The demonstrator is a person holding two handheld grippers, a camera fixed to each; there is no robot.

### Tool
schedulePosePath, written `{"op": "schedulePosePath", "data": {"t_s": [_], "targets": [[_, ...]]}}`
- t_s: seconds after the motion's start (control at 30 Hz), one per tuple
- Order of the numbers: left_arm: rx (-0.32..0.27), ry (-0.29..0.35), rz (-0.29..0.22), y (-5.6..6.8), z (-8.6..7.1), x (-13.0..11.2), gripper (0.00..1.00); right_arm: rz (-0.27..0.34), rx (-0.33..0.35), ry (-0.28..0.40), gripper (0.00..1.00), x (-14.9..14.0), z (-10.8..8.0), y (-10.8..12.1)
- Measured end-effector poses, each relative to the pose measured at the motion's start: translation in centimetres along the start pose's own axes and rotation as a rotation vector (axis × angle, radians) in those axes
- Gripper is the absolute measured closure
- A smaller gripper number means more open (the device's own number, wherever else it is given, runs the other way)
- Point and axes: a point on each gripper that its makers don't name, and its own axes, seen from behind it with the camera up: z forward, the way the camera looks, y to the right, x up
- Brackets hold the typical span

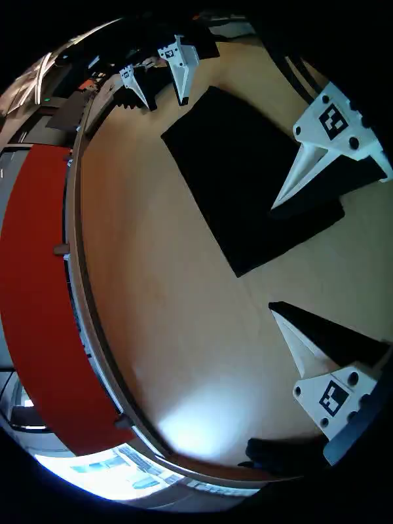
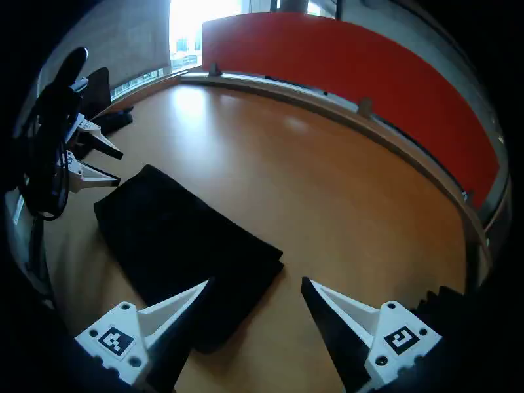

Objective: Fold towel

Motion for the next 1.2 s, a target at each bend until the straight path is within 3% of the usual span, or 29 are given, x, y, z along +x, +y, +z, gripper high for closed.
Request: {"op": "schedulePosePath", "data": {"t_s": [0.77,1.2], "targets": [[0.009,-0.015,-0.099,2.6,-4.0,-5.1,0.07,0.054,0.015,0.015,0.0,-3.4,-4.3,-3.3],[0.042,-0.005,-0.152,2.2,-5.2,-6.2,0.07,0.013,0.042,0.015,0.0,-3.3,-4.1,-3.7]]}}
